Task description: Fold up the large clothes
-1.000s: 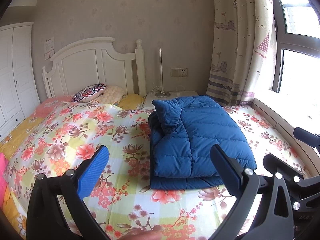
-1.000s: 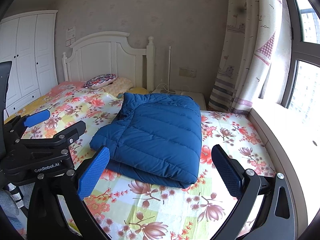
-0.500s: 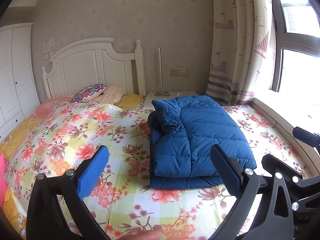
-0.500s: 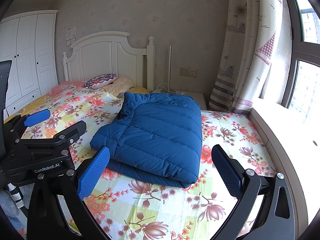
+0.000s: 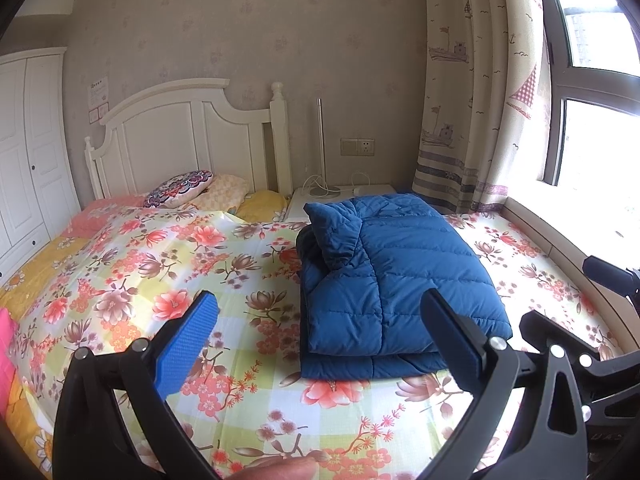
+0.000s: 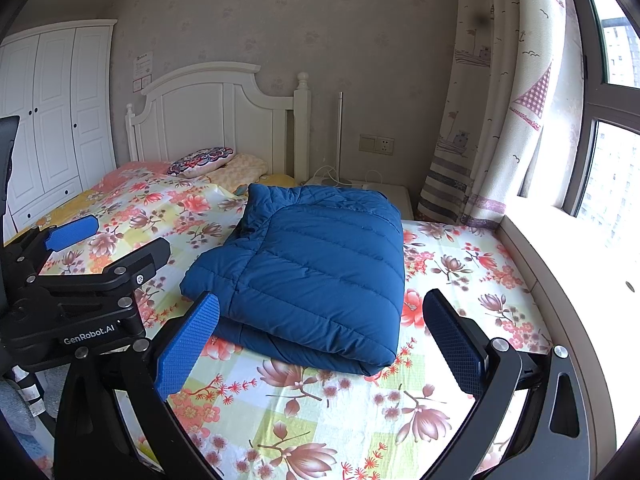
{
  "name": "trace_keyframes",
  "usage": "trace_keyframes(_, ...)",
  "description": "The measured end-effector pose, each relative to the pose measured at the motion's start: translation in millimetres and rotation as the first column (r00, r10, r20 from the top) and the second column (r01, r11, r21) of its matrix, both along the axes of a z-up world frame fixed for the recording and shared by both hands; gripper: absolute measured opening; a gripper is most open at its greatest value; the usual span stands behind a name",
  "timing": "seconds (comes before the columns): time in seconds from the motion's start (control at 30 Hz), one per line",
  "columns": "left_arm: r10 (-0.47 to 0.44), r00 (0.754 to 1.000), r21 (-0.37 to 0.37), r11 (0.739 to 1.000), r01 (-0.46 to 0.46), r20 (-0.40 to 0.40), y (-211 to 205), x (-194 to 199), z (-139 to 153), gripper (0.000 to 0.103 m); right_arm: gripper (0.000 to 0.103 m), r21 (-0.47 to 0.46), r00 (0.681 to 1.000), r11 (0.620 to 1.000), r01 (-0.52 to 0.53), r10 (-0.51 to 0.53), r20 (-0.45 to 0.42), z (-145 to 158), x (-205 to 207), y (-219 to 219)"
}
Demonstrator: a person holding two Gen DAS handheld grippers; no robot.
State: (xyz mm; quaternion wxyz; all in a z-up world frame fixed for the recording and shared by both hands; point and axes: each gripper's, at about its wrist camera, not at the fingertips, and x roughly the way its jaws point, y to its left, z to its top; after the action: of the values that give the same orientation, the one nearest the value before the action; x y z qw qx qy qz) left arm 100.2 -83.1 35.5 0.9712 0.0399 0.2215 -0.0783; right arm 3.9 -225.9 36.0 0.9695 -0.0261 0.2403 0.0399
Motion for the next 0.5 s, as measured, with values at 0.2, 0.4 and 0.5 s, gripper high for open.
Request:
trace_keyframes(0.2, -0.001, 1.0, -0.001, 1.0, 0.001, 0.004, 0, 0, 3, 0.101, 0.098, 0.0, 1.0, 1.0, -0.006, 0.006, -0.003, -3, 0, -2)
trace_keyframes(0.4, -0.008, 1.0, 0.003, 1.0, 0.008, 0.006, -1, 1, 2, 0.101, 0.098, -0.002, 1.0, 1.0, -0.015, 0.015, -0.015, -9, 2, -2)
trace_keyframes(0.5, 0.013, 0.999, 0.01, 1.0, -0.014, 0.031, -1, 2, -4, 0.101, 0.098, -0.002, 0.999, 1.0, -0.017, 0.017, -0.029, -13, 7, -3)
